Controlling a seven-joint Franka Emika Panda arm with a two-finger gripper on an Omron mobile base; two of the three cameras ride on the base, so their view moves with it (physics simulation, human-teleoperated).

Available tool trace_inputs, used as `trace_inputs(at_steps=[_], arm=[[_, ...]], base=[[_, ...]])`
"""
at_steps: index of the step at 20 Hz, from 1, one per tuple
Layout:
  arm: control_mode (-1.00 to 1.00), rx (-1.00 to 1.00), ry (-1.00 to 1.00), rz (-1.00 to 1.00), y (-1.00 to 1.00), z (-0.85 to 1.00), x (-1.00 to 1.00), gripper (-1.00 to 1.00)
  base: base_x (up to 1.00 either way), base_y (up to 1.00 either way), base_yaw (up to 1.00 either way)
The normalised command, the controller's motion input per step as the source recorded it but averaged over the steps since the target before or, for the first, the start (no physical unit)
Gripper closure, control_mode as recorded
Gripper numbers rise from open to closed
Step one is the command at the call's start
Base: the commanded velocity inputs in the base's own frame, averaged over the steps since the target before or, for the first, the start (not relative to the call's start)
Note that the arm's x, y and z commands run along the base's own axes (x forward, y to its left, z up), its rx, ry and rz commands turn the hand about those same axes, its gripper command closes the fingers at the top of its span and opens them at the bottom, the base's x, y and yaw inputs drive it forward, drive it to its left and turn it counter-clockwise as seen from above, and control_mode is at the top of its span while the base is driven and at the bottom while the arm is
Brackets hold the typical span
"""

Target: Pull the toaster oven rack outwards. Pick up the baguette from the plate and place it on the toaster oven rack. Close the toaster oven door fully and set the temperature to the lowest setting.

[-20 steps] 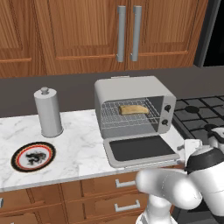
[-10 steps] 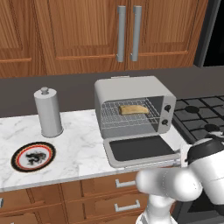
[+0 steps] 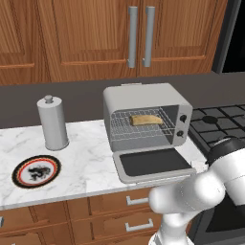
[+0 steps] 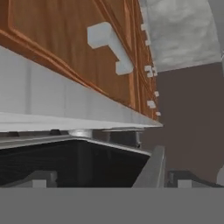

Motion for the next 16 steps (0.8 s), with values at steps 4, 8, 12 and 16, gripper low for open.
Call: trace_inputs(at_steps=[4, 8, 12, 16], arm=[[-1.00, 0.14, -0.02, 0.18, 0.28, 0.19, -0.07, -1.00], [-1.00, 0.10, -0.11, 0.23, 0.32, 0.59, -0.22, -1.00], [-1.00, 0.07, -0.14, 0.28, 0.67, 0.70, -0.14, -1.00], [-1.00, 0.10, -0.26, 0.26, 0.83, 0.61, -0.06, -1.00]], base=[[0.00, 0.00, 0.00], [0.00, 0.00, 0.00], [0.00, 0.00, 0.00], [0.00, 0.00, 0.00]])
